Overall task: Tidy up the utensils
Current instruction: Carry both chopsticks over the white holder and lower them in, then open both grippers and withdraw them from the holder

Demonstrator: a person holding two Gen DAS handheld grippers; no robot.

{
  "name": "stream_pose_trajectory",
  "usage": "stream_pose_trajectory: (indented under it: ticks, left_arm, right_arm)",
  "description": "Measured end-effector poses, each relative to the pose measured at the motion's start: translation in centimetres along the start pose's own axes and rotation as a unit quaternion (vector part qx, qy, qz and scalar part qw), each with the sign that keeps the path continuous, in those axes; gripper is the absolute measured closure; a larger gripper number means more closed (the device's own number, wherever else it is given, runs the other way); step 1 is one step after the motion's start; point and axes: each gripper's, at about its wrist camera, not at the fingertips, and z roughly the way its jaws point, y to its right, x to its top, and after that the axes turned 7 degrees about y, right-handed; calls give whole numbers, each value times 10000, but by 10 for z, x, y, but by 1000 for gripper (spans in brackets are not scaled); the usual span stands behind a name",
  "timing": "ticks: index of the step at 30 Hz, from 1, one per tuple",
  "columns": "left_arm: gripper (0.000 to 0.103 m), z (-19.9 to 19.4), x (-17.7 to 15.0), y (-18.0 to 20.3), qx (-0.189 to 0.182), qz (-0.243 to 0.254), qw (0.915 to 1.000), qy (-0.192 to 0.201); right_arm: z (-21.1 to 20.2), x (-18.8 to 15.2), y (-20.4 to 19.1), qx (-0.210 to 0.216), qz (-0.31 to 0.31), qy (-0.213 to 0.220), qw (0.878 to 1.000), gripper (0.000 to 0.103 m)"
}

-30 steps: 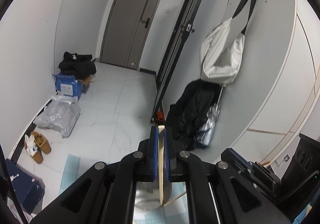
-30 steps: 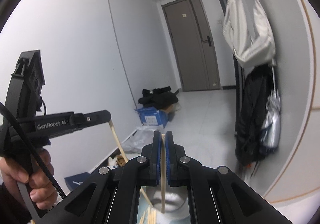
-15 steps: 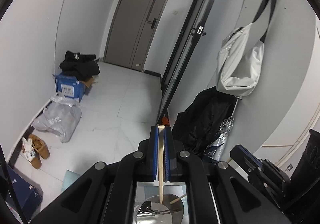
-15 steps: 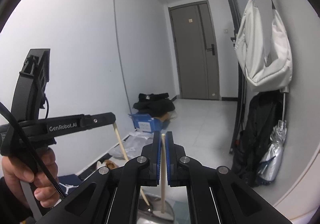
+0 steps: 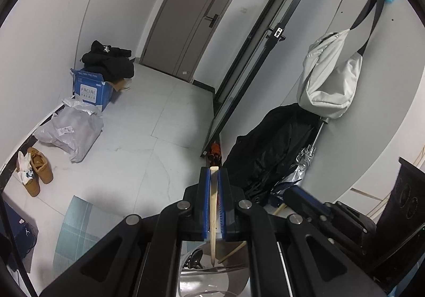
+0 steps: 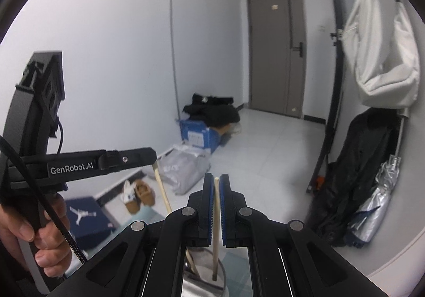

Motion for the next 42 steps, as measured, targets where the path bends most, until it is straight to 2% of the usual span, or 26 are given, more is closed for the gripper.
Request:
stream_pose_trajectory:
  ticks: [9, 16, 18, 20, 21, 22, 24, 26, 30, 32, 36, 40, 42]
  left_arm:
    - [100, -2, -18, 1, -103, 355, 9989, -301]
    - [100, -6, -33, -3, -201, 402, 9965, -711]
    - [100, -1, -35, -6, -338, 323, 9941, -980]
    - [98, 0, -36, -8, -185, 339, 9940, -1022]
    - [95, -1, -35, -11, -97, 315, 9943, -1018]
    - [92, -2, -34, -12, -74, 281, 9945, -1006]
    - [77, -6, -33, -17, -13, 285, 9949, -968]
    - [66, -12, -37, -22, 268, 342, 9945, -953]
    - [54, -27, -42, -29, 585, 290, 9939, -889]
    - [49, -39, -44, -26, 716, 309, 9944, -711]
    - [32, -65, -45, -17, 949, 445, 9940, -323]
    - [23, -84, -48, -9, 1139, 571, 9918, -22]
    - [19, -90, -50, -8, 1183, 578, 9913, 88]
  right_arm:
    - [17, -27, -12, 141, -453, -330, 9983, 99]
    - [30, -46, -11, 232, -266, -608, 9975, 99]
    - [30, -50, -10, 276, -135, -629, 9975, 99]
    - [28, -53, -9, 258, -54, -668, 9974, 94]
    - [25, -55, -7, 217, 4, -677, 9975, 92]
    - [21, -56, -6, 172, 57, -665, 9976, 85]
    - [11, -59, -2, 110, 220, -620, 9978, 79]
    - [1, -62, 1, 33, 355, -587, 9976, 73]
    - [-22, -66, -2, -74, 506, -501, 9974, 66]
    - [-34, -67, -6, -111, 525, -398, 9978, 59]
    - [-60, -69, -17, -121, 619, -209, 9978, 50]
    - [-80, -72, -28, -152, 738, 0, 9972, 38]
    - [-89, -75, -33, -176, 817, 80, 9965, 35]
